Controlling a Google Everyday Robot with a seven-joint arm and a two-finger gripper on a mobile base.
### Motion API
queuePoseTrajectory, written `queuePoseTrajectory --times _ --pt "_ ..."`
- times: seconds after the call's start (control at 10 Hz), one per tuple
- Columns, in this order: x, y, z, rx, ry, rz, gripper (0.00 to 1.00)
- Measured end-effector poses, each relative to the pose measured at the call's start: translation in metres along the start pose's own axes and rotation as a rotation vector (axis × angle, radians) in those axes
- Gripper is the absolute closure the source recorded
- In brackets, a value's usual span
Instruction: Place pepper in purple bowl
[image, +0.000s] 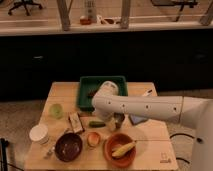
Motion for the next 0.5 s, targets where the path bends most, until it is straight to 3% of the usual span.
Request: queuePoseTrajectory --times 0.5 --pt "-0.006 -0.009 0.029 0.017 -0.030 0.002 0.20"
